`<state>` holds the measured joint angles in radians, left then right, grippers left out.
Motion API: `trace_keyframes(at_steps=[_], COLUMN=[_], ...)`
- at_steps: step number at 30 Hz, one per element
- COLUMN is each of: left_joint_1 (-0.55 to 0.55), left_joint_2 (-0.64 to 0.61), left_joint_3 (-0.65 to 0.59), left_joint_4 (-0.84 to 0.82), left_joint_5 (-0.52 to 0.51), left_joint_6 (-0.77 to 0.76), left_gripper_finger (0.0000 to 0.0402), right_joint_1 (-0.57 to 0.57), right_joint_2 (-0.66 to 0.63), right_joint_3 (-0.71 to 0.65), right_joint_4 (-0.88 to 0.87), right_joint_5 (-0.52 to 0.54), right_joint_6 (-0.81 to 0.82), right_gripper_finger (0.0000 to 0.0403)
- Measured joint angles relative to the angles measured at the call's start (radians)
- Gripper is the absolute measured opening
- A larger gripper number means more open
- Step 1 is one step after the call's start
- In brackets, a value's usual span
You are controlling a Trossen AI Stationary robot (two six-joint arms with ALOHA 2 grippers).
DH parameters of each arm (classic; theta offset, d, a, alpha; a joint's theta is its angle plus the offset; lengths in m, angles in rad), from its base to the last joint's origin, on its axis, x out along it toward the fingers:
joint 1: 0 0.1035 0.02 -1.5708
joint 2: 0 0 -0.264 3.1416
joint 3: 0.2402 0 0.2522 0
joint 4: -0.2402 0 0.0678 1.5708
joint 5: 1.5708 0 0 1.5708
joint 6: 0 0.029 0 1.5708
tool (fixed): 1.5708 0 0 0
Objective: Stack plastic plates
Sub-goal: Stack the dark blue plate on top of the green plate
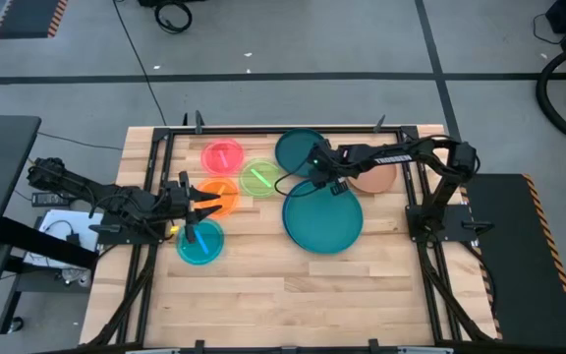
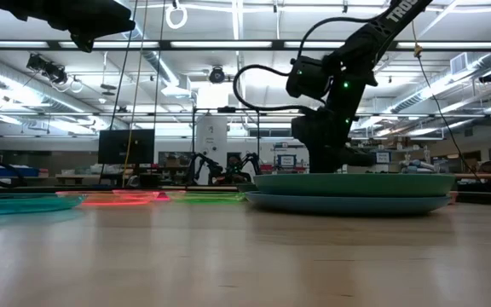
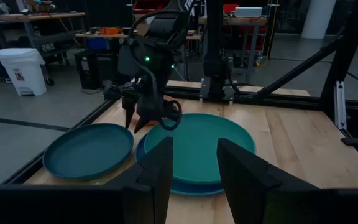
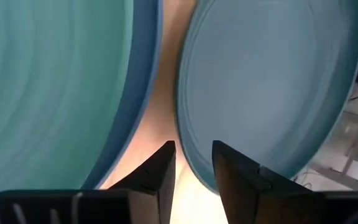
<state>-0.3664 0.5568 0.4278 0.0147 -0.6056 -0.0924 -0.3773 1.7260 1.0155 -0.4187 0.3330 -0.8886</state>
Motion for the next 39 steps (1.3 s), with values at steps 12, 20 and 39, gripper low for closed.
trace_keyframes(at_steps=[12, 20, 39], left_joint_1=[0.000, 0.000, 0.000], left_joint_2=[0.000, 0.000, 0.000], left_joint_3=[0.000, 0.000, 0.000], left_joint_4=[-0.003, -0.005, -0.006], left_joint_5=[0.000, 0.000, 0.000], left_joint_6=[0.002, 0.004, 0.010], left_gripper_finger=[0.0133, 0.0133, 0.0133], right_joint_1=[-0.012, -0.008, 0.108], right_joint_2=[0.088, 0.086, 0.045], right_joint_3=[0.000, -0.001, -0.001], right_joint_4=[0.058, 0.074, 0.079], right_joint_5=[-0.005, 0.009, 0.132], right_joint_6=[-0.004, -0.018, -0.009], right_gripper_finger=[0.0101, 0.0077, 0.0032])
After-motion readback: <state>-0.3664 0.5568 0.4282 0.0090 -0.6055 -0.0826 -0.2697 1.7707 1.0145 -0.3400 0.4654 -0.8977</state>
